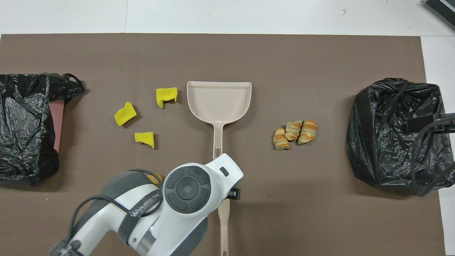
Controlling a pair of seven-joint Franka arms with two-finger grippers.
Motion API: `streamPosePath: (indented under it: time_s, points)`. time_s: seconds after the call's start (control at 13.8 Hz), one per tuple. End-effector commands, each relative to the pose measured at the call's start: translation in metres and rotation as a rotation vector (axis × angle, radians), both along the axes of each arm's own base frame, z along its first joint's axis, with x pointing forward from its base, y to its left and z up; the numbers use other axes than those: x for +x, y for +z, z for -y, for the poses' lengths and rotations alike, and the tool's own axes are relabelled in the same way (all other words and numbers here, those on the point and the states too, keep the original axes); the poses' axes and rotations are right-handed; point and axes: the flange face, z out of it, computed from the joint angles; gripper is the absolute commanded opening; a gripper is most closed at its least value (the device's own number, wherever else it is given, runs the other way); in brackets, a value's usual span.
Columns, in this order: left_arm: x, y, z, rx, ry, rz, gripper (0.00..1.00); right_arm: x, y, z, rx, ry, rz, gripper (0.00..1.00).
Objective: Sweep and dump trash in bin
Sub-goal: 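Grasp the beige brush handle with the left gripper and lift it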
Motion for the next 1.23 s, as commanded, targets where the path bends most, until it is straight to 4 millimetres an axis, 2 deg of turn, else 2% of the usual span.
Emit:
streamPosePath:
  time_s: [0.0,0.22,0.29,0.51,0.58,0.65,0.72,0.8,0.87,0.94,1.01,1.09,1.16]
  points:
    - [-0.041,-0.033,0.01,0.031,0.03,-0.026,1.0,-0.007,0.0,0.004,0.014,0.018,0.011,1.0]
    - [-0.091,-0.07,0.012,0.013,0.054,0.009,1.0,-0.007,0.0,0.004,0.014,0.018,0.011,1.0]
    - [-0.1,-0.078,0.012,0.011,0.055,0.012,1.0,-0.007,0.0,0.004,0.014,0.018,0.011,1.0]
    - [-0.106,-0.082,0.012,0.001,0.073,-0.021,1.0,-0.007,0.0,0.004,0.014,0.018,0.009,1.0]
    - [-0.107,-0.082,0.012,-0.003,0.084,-0.033,0.78,-0.008,0.001,0.004,0.014,0.018,0.011,1.0]
    - [-0.108,-0.083,0.011,-0.008,0.097,-0.05,0.44,-0.007,0.0,0.004,0.014,0.018,0.009,1.0]
    - [-0.108,-0.084,0.011,-0.012,0.109,-0.062,0.18,-0.007,0.0,0.004,0.014,0.018,0.009,1.0]
    - [-0.109,-0.085,0.01,-0.013,0.117,-0.075,0.05,-0.008,0.001,0.004,0.014,0.018,0.011,1.0]
    - [-0.112,-0.085,0.007,-0.014,0.126,-0.084,0.02,-0.007,0.0,0.004,0.014,0.018,0.009,1.0]
    - [-0.115,-0.087,0.006,-0.016,0.132,-0.095,0.04,-0.007,0.0,0.004,0.014,0.018,0.009,1.0]
    - [-0.118,-0.085,0.007,-0.013,0.122,-0.099,0.35,-0.007,0.0,0.004,0.014,0.018,0.009,1.0]
    - [-0.118,-0.085,0.007,-0.014,0.122,-0.099,0.53,-0.008,0.001,0.005,0.014,0.017,0.009,1.0]
    - [-0.117,-0.086,0.006,-0.013,0.121,-0.102,0.61,-0.008,0.001,0.004,0.014,0.018,0.009,1.0]
